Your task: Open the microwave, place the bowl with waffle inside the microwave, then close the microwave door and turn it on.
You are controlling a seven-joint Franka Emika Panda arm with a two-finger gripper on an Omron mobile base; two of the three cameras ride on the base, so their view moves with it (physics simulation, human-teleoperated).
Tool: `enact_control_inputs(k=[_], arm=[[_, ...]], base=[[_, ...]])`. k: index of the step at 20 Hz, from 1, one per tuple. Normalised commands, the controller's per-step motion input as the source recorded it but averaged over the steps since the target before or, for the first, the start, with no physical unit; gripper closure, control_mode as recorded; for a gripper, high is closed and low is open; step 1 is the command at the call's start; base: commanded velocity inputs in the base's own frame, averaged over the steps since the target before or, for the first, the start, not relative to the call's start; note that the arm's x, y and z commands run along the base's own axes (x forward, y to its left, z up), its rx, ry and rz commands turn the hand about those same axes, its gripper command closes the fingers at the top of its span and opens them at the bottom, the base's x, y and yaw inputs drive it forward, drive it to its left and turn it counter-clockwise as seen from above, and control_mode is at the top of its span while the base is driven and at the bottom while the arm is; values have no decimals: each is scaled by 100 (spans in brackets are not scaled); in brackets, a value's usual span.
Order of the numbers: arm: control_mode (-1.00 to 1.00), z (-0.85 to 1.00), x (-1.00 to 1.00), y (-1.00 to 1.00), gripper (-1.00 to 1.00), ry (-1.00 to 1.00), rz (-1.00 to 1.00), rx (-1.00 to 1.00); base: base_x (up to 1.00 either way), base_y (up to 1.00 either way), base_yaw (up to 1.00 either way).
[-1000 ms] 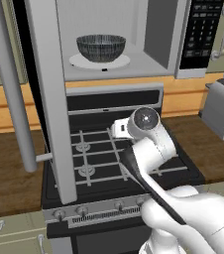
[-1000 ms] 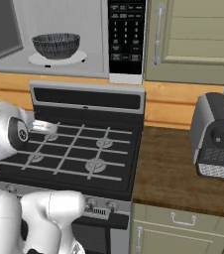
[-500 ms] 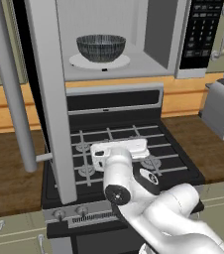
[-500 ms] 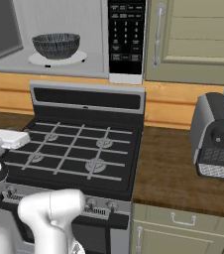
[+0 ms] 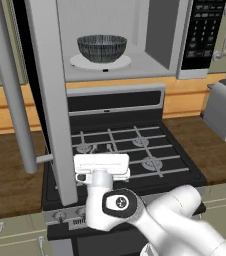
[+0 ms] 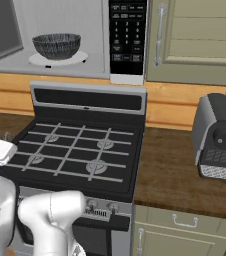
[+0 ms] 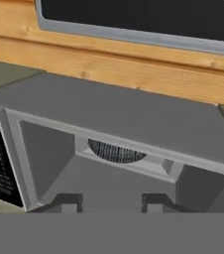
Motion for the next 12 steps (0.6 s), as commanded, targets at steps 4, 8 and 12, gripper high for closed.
enact_control_inputs(k=[4,8,12], arm=[[-100,0,0,99,100,-18,-11,0],[-100,0,-9,100,100,-10,-10,0],[-100,0,-13,100,100,-4,-4,0]], base=[[0,0,0],[0,0,0],[0,0,0]])
